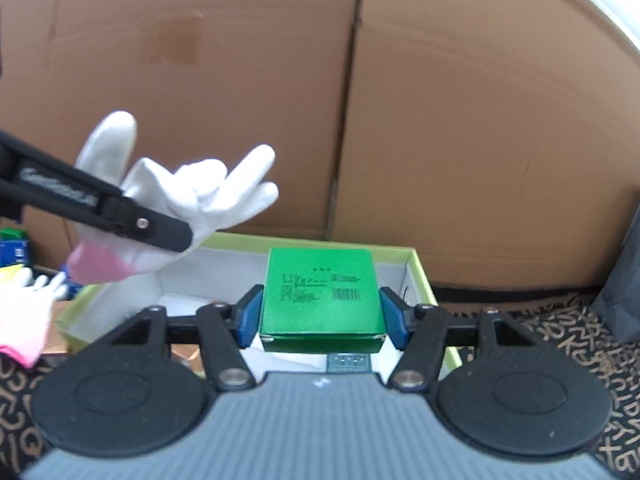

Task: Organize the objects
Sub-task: 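Carry the glove and green box into the lime-green box and release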

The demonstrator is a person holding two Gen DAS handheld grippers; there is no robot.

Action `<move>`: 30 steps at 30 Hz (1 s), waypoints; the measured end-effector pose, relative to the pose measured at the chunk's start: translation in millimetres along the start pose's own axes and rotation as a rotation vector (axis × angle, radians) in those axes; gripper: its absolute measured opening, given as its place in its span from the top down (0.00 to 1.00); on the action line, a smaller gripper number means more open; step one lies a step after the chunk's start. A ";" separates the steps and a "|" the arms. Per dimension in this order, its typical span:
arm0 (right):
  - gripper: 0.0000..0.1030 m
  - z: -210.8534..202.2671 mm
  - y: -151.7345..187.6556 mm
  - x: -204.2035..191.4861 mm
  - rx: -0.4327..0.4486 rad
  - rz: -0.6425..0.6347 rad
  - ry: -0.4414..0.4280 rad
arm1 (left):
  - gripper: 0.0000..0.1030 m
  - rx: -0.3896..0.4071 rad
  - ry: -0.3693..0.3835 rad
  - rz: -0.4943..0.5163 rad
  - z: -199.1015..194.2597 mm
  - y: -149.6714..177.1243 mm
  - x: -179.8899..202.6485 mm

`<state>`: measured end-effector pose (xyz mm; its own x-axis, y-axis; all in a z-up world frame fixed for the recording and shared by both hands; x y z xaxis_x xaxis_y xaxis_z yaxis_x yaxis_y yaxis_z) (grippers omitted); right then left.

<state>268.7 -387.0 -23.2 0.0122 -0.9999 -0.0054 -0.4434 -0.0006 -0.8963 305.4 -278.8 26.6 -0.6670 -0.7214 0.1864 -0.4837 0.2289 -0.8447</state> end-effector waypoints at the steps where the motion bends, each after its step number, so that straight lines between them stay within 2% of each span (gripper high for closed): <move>1: 0.41 8.0 1.5 2.2 -0.008 0.006 0.001 | 0.93 -0.003 -0.008 0.007 4.5 0.1 -1.3; 2: 0.41 15.8 2.7 3.8 -0.013 0.008 0.001 | 0.91 -0.002 -0.018 0.010 7.1 1.9 -2.2; 3: 0.34 21.9 3.9 4.6 -0.013 0.005 -0.001 | 0.87 0.004 -0.021 0.005 11.3 3.5 -4.3; 4: 0.25 26.6 5.5 5.1 -0.010 -0.004 0.004 | 0.62 0.011 -0.010 -0.006 13.9 4.7 -6.9; 5: 0.10 29.4 6.9 5.7 -0.004 -0.020 0.027 | 0.23 0.007 -0.008 -0.026 16.2 6.2 -10.6; 6: 0.06 29.1 7.9 6.4 0.014 -0.036 0.049 | 0.10 -0.001 -0.039 -0.046 17.7 6.7 -16.0; 7: 0.05 27.1 8.7 6.5 0.034 -0.051 0.058 | 0.05 0.019 -0.096 -0.059 14.7 8.2 -21.4; 8: 0.03 24.5 9.9 6.9 0.046 -0.063 0.055 | 0.05 0.044 -0.150 -0.056 11.0 10.3 -25.4; 10: 0.00 19.2 12.6 9.2 0.060 -0.060 0.049 | 0.05 0.042 -0.196 -0.027 8.4 14.9 -29.1; 14: 0.00 7.3 19.9 13.9 0.072 -0.010 0.032 | 0.05 0.043 -0.195 -0.046 -2.5 25.4 -30.2; 19: 0.00 -14.4 23.4 11.5 0.064 0.019 -0.006 | 0.05 0.077 -0.213 -0.040 -39.7 37.1 -24.3; 23: 0.00 -43.7 13.5 -7.7 0.116 0.032 -0.038 | 0.05 0.115 -0.221 -0.081 -75.0 39.5 -16.1; 26: 0.00 -68.2 10.5 -22.1 0.139 0.050 -0.097 | 0.05 0.129 -0.238 -0.105 -107.6 54.0 -13.7; 30: 0.00 -88.7 23.5 -47.4 0.132 0.056 -0.169 | 0.05 0.123 -0.307 -0.104 -146.4 80.6 -16.8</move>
<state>178.2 -340.8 -4.6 0.1452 -0.9819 -0.1213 -0.3263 0.0682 -0.9428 194.7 -152.5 28.8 -0.4071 -0.9039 0.1311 -0.4559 0.0766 -0.8867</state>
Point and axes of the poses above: each gripper's, at about its wrist camera, not at the fingertips, and z roughly the way its jaws point, x to its right, y to its underside, the point moved 6 cm from there along z, roughly the way its jaws point, and after that the axes turned 6 degrees about z, right-handed, at the moved point
